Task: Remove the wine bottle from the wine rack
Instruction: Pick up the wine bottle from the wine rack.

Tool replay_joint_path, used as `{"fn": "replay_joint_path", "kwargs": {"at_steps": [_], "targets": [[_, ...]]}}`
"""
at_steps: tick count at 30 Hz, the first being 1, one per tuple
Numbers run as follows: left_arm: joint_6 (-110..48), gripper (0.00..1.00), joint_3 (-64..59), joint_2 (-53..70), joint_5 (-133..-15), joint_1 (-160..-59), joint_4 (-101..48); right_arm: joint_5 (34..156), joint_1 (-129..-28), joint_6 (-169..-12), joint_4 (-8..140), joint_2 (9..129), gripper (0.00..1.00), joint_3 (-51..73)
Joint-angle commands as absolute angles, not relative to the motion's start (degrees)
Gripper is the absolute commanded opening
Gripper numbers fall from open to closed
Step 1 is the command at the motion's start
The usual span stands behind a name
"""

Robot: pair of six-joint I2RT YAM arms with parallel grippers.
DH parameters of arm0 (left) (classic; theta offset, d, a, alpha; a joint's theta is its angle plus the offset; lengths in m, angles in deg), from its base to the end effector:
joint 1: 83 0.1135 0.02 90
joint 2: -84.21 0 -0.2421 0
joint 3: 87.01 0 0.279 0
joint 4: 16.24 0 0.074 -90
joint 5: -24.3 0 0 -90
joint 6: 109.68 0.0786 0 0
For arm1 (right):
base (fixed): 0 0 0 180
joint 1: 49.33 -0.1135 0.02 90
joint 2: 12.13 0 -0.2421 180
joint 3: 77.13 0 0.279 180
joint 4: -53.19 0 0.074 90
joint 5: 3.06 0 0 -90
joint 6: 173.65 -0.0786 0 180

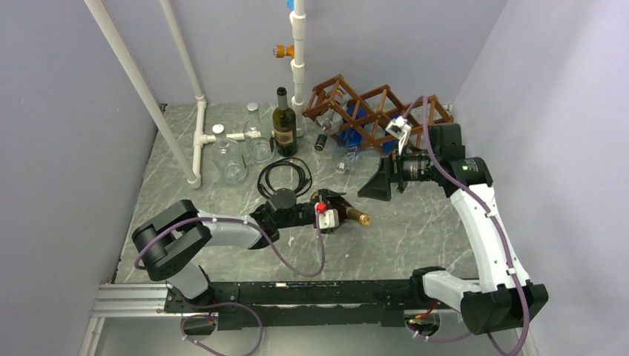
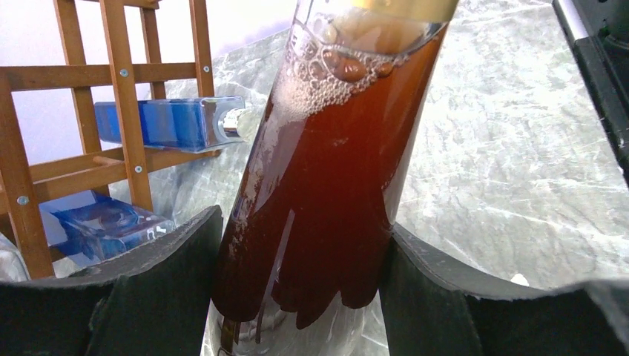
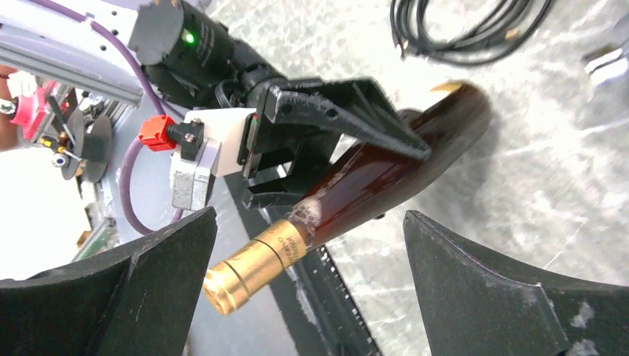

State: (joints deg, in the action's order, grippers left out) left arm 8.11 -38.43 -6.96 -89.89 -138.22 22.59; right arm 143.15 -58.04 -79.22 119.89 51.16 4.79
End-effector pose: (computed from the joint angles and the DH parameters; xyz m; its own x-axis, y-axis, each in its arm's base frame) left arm 0.1879 -0.3270 0.1572 0.4250 0.1337 -0.8953 0.8866 0.1381 0.4415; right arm 0.2414 0.1031 0.3313 -0.6843 -0.1483 -0.7140 -0.6881 0.4555 0.5648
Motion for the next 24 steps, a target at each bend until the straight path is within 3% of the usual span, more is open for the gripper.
{"fn": "replay_joint_path", "kwargs": {"at_steps": [1,9,24], "targets": [[-1.8,0.00,-41.2,-3.1,-90.7,-138.6,29.1,149.8,-55.0,-70.8,120.0,51.8,1.00,10.3],[-10.3,0.00,-45.5,-0.5,-88.4,-138.5,35.4,162.4,-54.4,-49.3,128.7,54.1,1.00,13.9],[-28.4,0.00,-48.9,2.3,-82.7,-138.2,38.1,164.3,-57.6,-0.8,146.6,58.2,1.00,11.3]]}}
